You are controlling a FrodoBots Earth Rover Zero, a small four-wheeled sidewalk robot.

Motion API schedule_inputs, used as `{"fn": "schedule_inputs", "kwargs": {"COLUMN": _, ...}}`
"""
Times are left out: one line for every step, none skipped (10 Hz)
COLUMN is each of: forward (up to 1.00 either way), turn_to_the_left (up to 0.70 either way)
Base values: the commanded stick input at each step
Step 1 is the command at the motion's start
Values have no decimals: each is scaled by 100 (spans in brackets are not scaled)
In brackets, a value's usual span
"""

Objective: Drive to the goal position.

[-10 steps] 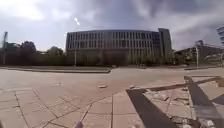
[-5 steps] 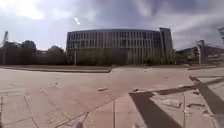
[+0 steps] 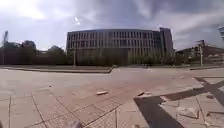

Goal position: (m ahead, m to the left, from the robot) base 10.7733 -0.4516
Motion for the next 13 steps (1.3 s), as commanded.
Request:
{"fn": "schedule_inputs", "kwargs": {"forward": 67, "turn_to_the_left": -1}}
{"fn": "schedule_inputs", "kwargs": {"forward": 67, "turn_to_the_left": -1}}
{"fn": "schedule_inputs", "kwargs": {"forward": 67, "turn_to_the_left": -1}}
{"fn": "schedule_inputs", "kwargs": {"forward": 67, "turn_to_the_left": -1}}
{"fn": "schedule_inputs", "kwargs": {"forward": 67, "turn_to_the_left": -2}}
{"fn": "schedule_inputs", "kwargs": {"forward": 67, "turn_to_the_left": -17}}
{"fn": "schedule_inputs", "kwargs": {"forward": 67, "turn_to_the_left": -25}}
{"fn": "schedule_inputs", "kwargs": {"forward": 67, "turn_to_the_left": -33}}
{"fn": "schedule_inputs", "kwargs": {"forward": 67, "turn_to_the_left": -27}}
{"fn": "schedule_inputs", "kwargs": {"forward": 67, "turn_to_the_left": -15}}
{"fn": "schedule_inputs", "kwargs": {"forward": 67, "turn_to_the_left": -12}}
{"fn": "schedule_inputs", "kwargs": {"forward": 65, "turn_to_the_left": -9}}
{"fn": "schedule_inputs", "kwargs": {"forward": 59, "turn_to_the_left": -5}}
